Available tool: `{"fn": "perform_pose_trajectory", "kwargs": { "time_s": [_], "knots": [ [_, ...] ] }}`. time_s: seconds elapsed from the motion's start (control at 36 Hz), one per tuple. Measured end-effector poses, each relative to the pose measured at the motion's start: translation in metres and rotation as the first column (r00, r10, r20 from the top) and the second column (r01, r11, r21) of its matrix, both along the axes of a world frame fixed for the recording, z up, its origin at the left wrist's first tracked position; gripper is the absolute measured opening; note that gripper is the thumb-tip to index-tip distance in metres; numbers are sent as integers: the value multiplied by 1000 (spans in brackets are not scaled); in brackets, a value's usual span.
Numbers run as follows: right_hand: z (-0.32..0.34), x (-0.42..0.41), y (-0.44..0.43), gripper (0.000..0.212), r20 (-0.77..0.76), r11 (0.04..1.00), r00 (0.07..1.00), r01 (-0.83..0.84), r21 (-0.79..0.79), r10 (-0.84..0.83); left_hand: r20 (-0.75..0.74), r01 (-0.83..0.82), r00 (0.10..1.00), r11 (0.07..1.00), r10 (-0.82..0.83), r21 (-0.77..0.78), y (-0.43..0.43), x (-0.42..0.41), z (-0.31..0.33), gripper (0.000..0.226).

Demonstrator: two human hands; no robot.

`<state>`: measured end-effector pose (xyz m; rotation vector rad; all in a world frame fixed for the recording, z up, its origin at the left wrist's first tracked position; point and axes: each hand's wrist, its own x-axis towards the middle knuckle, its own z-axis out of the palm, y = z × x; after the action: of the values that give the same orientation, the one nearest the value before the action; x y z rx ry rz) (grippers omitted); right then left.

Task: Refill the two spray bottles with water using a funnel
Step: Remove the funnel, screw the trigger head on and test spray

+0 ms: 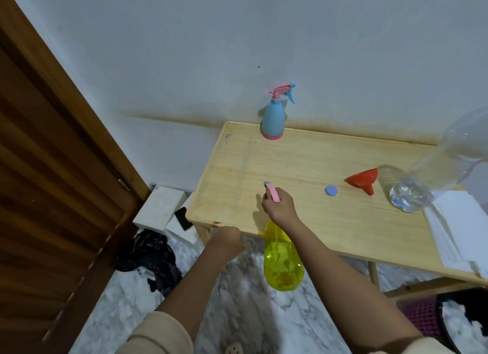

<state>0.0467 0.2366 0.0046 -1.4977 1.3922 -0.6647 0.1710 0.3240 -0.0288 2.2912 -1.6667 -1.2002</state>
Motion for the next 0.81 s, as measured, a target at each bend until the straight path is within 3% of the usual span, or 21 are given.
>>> {"fn": "perform_pose_trajectory", "kwargs": {
  "time_s": [0.25,0.33,0.47,0.56,0.72,0.81],
  "knots": [
    [2,13,2,20,15,997,999,32,74,-33,48,-1,999,1000,1,0,-2,11,-8,37],
    [2,17,4,32,32,989,998,49,136,-54,37,-19,999,1000,19,-2,-1,14,-11,38],
    [1,19,3,26,-31,982,999,46,185,-41,65,-15,998,1000,14,17,0,18,-14,18],
    [1,22,2,23,-44,982,998,56,178,-49,91,-21,996,1000,20,3,0,21,-17,30],
    [7,24,3,21,-14,984,998,61,167,-59,81,-46,996,999,44,28,1,24,-16,22],
    [9,23,3,40,21,978,996,82,190,-87,75,-62,995,998,60,22,3,24,-14,27]
  ]
}}
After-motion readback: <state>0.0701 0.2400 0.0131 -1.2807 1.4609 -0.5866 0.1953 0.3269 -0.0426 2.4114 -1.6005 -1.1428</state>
